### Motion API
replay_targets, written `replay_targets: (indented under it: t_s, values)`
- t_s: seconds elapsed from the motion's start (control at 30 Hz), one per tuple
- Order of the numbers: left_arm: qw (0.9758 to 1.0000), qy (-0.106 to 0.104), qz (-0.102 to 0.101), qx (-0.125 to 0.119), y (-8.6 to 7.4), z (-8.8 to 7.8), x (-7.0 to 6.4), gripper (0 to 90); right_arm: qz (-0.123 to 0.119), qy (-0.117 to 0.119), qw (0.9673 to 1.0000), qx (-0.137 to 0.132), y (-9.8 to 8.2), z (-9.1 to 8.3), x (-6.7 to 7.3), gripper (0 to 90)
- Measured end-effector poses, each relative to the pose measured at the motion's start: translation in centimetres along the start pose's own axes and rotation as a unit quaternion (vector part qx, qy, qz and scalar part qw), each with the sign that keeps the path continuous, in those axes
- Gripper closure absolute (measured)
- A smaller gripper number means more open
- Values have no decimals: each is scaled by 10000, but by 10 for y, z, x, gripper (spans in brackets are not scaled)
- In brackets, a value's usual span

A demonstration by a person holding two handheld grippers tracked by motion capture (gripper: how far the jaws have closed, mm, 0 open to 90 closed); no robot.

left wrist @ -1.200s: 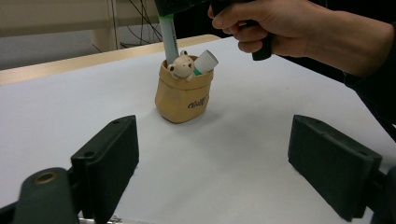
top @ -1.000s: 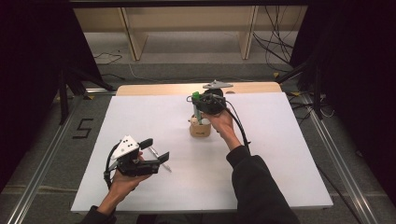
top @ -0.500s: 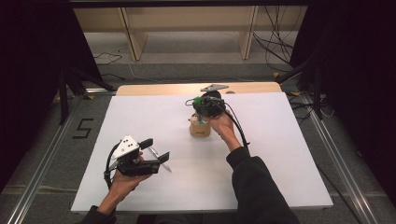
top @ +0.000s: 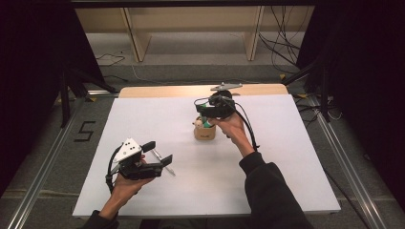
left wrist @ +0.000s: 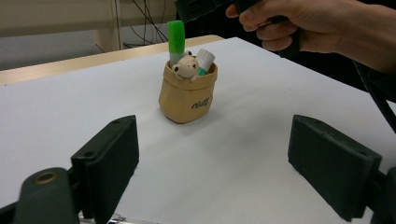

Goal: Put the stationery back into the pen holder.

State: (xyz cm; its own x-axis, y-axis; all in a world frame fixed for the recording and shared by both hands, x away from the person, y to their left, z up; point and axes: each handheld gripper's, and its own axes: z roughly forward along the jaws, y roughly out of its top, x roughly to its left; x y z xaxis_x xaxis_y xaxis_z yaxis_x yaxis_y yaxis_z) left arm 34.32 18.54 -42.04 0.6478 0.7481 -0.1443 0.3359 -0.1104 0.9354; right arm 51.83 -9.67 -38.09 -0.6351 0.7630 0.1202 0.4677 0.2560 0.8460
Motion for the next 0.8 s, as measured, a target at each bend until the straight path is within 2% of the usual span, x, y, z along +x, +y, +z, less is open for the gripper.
replay_targets:
  t_s: [0.53, 0.8]
  values:
    - [9999, 107, -12, 45, 1, 0, 5, 158, -99, 158, 9996, -215, -17, -49, 1, 275]
    - [9996, 197, -47, 174, 6, 1, 12, 158, -189, 275, 9992, -226, -39, -72, 7, 249]
